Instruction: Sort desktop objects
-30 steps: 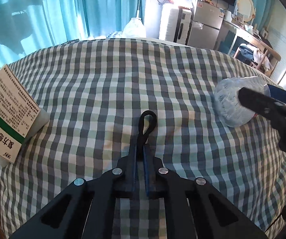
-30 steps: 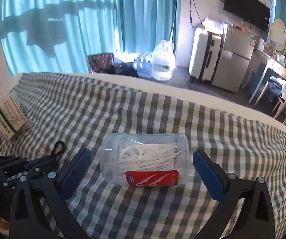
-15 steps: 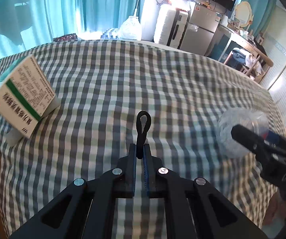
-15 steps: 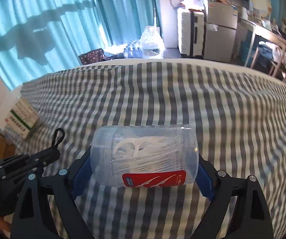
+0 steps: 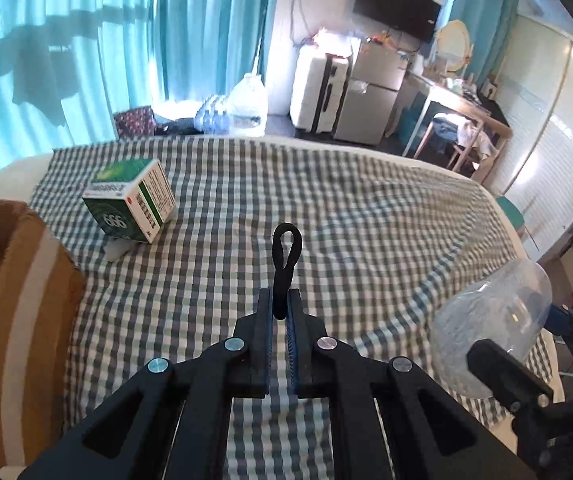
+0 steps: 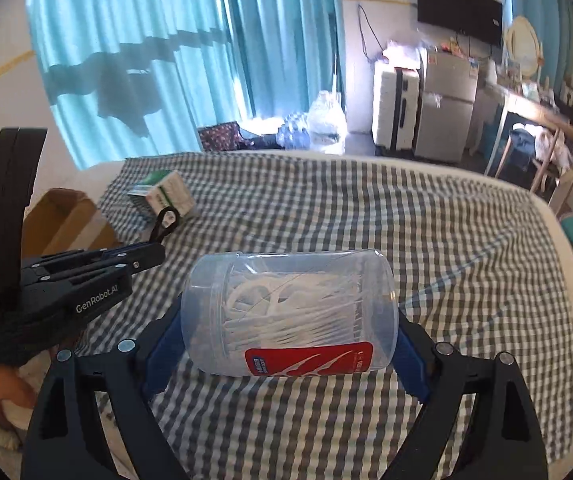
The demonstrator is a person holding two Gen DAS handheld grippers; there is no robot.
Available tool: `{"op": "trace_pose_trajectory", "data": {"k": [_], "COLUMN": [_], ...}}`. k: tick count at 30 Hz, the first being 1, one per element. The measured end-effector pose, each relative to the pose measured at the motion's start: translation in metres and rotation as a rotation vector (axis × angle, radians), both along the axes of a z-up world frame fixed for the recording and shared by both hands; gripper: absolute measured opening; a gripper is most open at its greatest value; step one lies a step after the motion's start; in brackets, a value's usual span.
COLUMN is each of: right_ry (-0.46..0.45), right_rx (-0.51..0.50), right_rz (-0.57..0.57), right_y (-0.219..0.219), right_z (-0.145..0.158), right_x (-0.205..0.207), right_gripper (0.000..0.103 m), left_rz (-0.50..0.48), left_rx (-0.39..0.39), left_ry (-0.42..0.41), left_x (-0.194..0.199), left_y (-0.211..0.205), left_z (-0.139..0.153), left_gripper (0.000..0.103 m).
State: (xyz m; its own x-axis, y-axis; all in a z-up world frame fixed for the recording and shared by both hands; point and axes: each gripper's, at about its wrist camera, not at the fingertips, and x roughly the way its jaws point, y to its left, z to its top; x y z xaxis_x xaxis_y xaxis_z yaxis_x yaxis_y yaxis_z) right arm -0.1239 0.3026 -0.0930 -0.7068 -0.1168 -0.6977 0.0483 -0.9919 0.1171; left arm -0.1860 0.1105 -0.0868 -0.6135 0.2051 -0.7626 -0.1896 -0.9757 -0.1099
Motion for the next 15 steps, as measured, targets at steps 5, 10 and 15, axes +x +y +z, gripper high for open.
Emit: {"op": "trace_pose_trajectory", "data": {"k": [5,10,15], "right_ry": [0.047,0.088,0.104], "right_rx": [0.025,0.025,0.043], "right_rz": [0.025,0.050,0.093], "right_y": [-0.024,-0.046,-0.074], "right_z": [0.029,0.057,0.060], "right_x": [0.041,0.066,0.065], "right_gripper": [0.089,0.087,0.057], "left_rz": [0.002,0.028,0.063], "left_rx": [0.012,0.014,0.035], "left_ry": [0.067,0.126,0.147], "left_x": [0.038,0.063,0.074], "left_y": [-0.006,-0.028,-0.055], "left_z": [0.038,0.067,0.077], "left_gripper": [0.007,0.007,0.007]}}
